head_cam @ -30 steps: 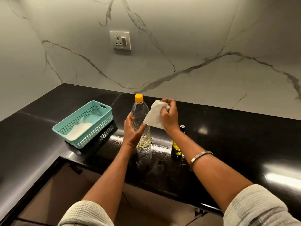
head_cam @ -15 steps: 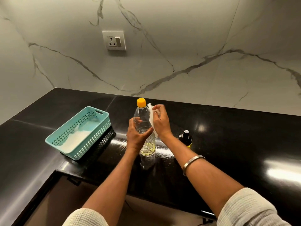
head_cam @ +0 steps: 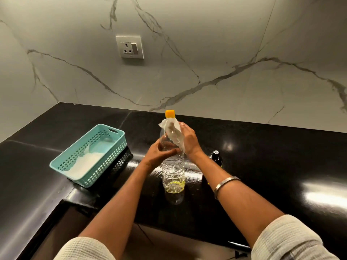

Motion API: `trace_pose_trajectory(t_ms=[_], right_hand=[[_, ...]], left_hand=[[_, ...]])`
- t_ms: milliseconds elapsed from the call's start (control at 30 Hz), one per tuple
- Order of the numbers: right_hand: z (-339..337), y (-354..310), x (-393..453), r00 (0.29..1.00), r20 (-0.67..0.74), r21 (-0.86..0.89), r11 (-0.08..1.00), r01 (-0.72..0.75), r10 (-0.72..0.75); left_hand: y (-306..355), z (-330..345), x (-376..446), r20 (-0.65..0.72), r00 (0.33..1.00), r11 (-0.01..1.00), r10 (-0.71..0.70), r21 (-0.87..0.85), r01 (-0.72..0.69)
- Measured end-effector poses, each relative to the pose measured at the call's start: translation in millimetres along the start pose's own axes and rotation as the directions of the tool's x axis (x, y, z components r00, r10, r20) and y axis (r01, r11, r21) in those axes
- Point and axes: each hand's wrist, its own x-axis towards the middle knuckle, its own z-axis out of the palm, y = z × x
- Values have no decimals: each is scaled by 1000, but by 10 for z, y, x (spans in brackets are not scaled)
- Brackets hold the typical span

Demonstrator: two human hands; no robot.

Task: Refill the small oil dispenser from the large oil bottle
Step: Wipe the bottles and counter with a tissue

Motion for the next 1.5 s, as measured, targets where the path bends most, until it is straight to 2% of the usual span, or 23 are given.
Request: trace_pose_trajectory(t_ms=[67,133,233,300,500,600,667,800,833,967,1133,1200,1333,1500], right_hand=[[-66,-19,-5,991,45,147,980,-132,126],[-101,-18,-9,989,56,179,973,-146,138],[-113,-21,-28,998,16,210,975,-68,66],[-105,-15,-46,998,-4,242,968,-61,64],[-98,-62,-46,997,-47,231,971,-54,67],[-46,-6,-8,993,-113,156,987,-23,41],[9,17,-10,994,-106,74,997,-1,9],[93,-22,2,998,-52,8,999,31,-30],[89,-45,13,999,-37,-2,1000,30,-30],[41,-135,33,1000,-3,57,998,-25,25],[-59,-149,74,976,57,156,963,-217,211],[-106,-174,83,962,119,228,936,-267,245],[-146,-201,105,945,211,263,917,-301,249],[-151,-228,138,928,275,283,901,-327,251]], left_hand=[[79,-79,9,119,992,998,-52,-19,54],[127,-156,22,178,981,991,-75,-96,93],[104,-219,51,126,988,970,-86,-217,112],[88,-213,53,63,993,965,-104,-234,116],[163,-76,30,-62,994,993,-89,-83,84],[230,13,56,-22,996,994,-92,51,93],[276,81,70,14,994,984,-106,145,102],[239,105,96,-163,985,980,-59,177,88],[223,98,103,-170,983,982,-68,160,95],[235,-3,133,-54,992,987,-117,105,122],[318,-84,123,224,961,986,-160,80,145],[353,-92,110,243,959,989,-143,2,147],[353,-119,136,244,966,983,-91,-134,127],[247,-167,201,150,985,960,-84,-253,121]])
